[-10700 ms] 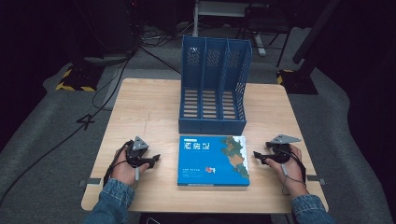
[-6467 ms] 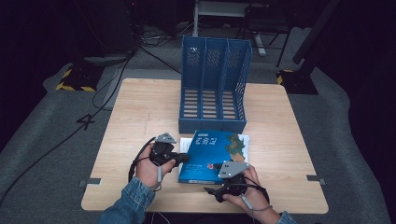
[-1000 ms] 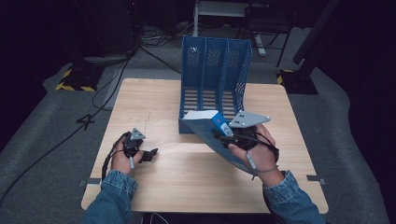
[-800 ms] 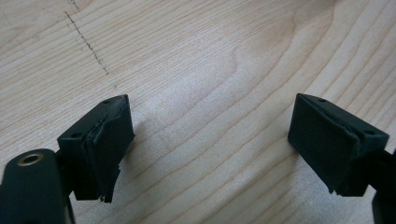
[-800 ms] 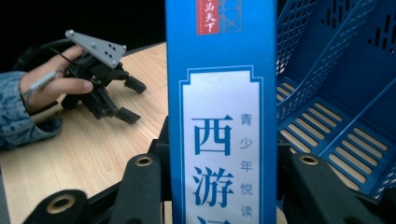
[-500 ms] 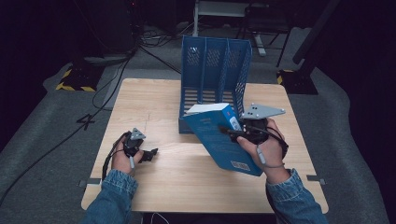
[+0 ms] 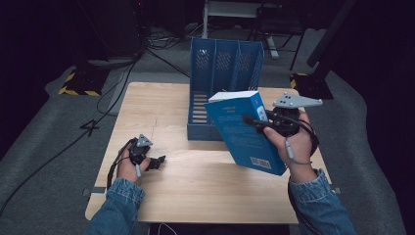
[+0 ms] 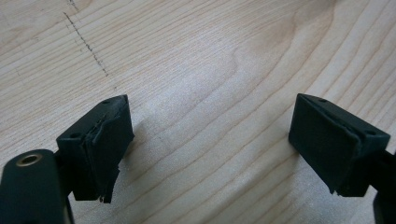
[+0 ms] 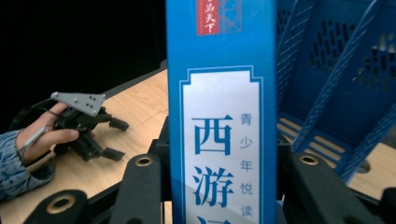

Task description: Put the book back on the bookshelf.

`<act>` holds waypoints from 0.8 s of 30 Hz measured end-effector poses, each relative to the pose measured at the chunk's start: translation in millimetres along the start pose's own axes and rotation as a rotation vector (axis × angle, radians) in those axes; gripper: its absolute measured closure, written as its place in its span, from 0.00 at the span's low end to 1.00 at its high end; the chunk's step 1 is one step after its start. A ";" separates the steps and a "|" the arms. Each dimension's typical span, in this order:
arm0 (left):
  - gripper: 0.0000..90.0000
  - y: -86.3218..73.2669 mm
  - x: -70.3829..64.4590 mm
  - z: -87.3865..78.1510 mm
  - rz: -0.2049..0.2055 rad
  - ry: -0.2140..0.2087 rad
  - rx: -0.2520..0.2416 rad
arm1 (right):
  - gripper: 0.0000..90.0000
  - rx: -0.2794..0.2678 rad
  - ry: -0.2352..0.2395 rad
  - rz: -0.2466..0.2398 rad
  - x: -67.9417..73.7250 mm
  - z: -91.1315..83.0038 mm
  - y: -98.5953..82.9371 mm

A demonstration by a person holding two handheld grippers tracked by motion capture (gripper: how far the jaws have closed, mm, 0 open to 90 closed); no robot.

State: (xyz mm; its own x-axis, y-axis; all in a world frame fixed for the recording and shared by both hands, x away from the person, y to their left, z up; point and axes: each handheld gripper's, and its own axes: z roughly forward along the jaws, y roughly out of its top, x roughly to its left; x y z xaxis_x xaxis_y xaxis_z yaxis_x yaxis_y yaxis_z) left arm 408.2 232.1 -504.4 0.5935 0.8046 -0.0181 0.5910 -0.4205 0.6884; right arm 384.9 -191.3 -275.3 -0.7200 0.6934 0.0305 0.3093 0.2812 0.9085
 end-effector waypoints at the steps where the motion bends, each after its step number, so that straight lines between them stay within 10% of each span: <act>1: 0.16 0.0 0.0 0.0 0.000 0.000 0.000 | 0.69 -0.007 -0.006 0.004 -2.4 -1.4 2.7; 24: 0.15 0.8 0.4 0.8 0.004 -0.002 0.000 | 0.69 -0.107 -0.064 0.156 -66.3 16.2 31.6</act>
State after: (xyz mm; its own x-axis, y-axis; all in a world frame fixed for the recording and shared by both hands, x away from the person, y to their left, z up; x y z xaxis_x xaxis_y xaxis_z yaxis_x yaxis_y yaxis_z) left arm 409.4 231.8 -504.4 0.5972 0.8019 -0.0171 0.5889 -0.4240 0.6881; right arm 452.5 -217.6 -255.4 -0.6261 0.7650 0.1507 0.3440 0.0975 0.9339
